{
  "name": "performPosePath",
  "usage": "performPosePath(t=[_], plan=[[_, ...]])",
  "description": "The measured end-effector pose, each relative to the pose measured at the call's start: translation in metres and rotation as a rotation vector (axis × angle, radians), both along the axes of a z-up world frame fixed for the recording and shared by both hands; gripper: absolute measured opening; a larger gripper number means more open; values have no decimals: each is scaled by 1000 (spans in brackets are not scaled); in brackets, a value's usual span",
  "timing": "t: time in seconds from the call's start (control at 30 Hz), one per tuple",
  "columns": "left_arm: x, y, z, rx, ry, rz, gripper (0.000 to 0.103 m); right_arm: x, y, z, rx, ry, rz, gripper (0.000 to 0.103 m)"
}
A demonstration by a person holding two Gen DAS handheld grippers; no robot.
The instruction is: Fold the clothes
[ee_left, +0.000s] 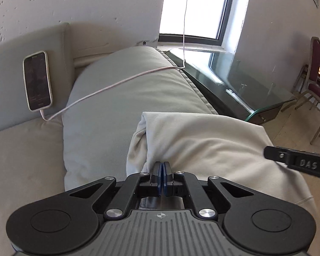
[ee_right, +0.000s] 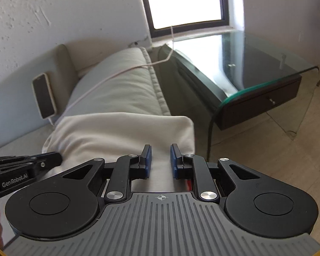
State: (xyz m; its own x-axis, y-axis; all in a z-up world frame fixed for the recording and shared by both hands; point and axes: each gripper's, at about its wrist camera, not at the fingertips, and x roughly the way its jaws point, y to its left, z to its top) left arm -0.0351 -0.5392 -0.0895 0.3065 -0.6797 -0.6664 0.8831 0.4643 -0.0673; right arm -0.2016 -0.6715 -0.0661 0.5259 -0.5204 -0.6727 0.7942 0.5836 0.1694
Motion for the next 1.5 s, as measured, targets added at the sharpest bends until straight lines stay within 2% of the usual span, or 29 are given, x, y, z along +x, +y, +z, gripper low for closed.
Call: performPosePath(t=[0.07,0.17,0.3,0.37,0.4,0.47,0.53,0.57,0.63,0.7,0.73,0.8,0.87,0.9,0.97,1.0,1.1,1.23,1.3,1.33,1.43,1.47,1.5], plan=[[1,16,10,-51,8,20,6,-14,0,2,18,-19,-39,18],[4,44,30,-117,63,38,6,-40,8,19,7,-41,-71,24],[-11,69,52,-162,123,-21,6,-69,25,45,36,-111,-54,24],[-29,66,48,-100,99,-82,6,-71,38,49,69,-144,-2,31],[-36,61,41,-44,73,-98,6,-67,44,48,84,-148,34,40],[-38,53,24,44,80,-71,6,-56,58,41,103,-126,108,43],[-31,56,17,77,141,-29,6,-41,70,29,87,-31,174,42],[-32,60,19,94,144,-29,6,-34,75,23,76,27,204,42],[-38,69,20,157,110,-47,6,-32,88,18,42,115,238,42],[-43,83,20,212,98,-50,6,-46,97,24,47,142,225,42],[-46,90,21,216,104,-49,6,-54,100,28,53,151,211,42],[-54,101,29,160,131,-57,7,-70,108,38,57,158,177,43],[-67,101,37,117,120,-78,11,-83,116,50,57,105,170,46],[-73,99,40,107,100,-90,17,-84,120,55,59,80,175,51],[-86,84,35,133,27,-118,30,-82,127,57,63,55,194,54],[-87,76,26,162,10,-123,31,-78,130,54,67,54,204,54],[-87,72,14,214,15,-115,32,-64,132,32,100,119,198,54],[-97,89,26,279,4,-134,32,-73,143,14,115,213,176,55],[-101,103,33,287,27,-122,38,-85,147,15,167,225,160,55],[-104,109,36,282,48,-125,39,-92,147,17,203,218,143,55],[-112,123,46,264,76,-138,58,-115,153,33,278,153,94,56],[-115,127,50,259,77,-136,64,-122,155,40,293,121,85,59],[-118,131,55,253,80,-134,65,-128,158,47,306,88,76,70]])
